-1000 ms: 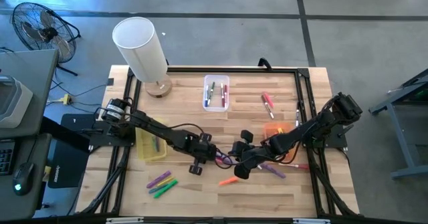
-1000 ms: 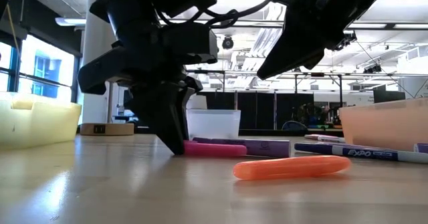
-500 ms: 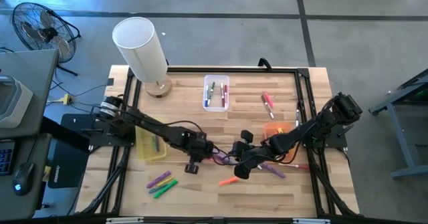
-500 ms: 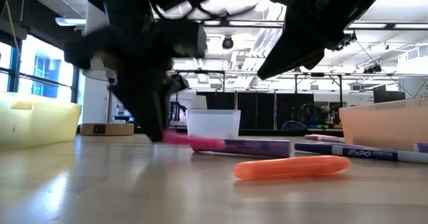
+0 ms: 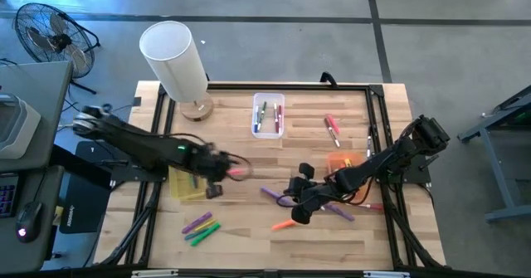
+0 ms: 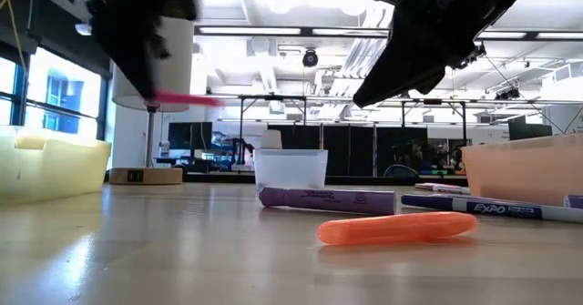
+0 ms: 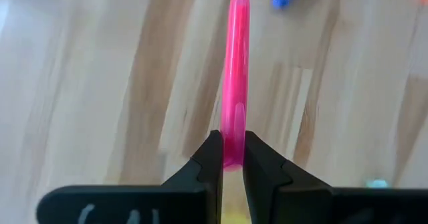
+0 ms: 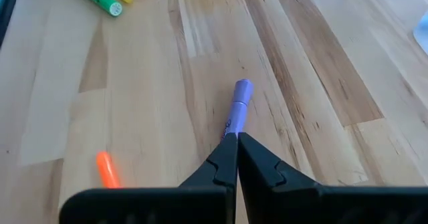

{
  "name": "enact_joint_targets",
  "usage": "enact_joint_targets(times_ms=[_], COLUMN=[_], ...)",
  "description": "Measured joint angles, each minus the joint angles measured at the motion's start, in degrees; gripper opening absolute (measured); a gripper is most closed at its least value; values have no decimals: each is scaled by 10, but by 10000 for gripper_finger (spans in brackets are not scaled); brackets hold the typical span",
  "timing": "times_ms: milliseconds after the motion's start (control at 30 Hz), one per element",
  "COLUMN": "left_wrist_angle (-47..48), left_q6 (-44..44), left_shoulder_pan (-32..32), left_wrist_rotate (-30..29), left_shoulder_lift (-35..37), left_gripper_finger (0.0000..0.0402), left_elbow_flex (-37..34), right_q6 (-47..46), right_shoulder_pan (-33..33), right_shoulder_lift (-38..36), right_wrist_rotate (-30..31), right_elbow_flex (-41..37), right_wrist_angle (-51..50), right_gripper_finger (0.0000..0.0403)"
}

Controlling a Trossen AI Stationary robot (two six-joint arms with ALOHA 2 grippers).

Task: Pick & Place Markers
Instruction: Put the pink pen into the yellow bin

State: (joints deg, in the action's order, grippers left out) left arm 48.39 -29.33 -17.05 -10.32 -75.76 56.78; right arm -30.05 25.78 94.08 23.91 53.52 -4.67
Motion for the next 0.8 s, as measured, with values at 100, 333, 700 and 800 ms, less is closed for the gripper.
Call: enact_joint_targets(times_ms=[100, 333, 700, 800], left_wrist_angle=[47, 114, 144, 145], left_q6=[-116, -407, -533, -535], left_shoulder_pan=[-24, -108, -160, -160], left_wrist_rotate=[-13, -48, -44, -28], left_shoulder_lift=[87, 242, 244, 222], left_gripper_finger=[29, 29, 42, 43], left_elbow_flex=[-52, -159, -201, -201], right_q6=[-1, 0, 0, 0], right_shoulder_pan=[5, 6, 6, 6], right_shoulder_lift=[0, 0, 0, 0], right_wrist_rotate=[1, 2, 6, 6], right_elbow_flex=[0, 0, 0, 0], right_wrist_angle=[3, 21, 25, 25], right_gripper_finger=[1, 1, 1, 2])
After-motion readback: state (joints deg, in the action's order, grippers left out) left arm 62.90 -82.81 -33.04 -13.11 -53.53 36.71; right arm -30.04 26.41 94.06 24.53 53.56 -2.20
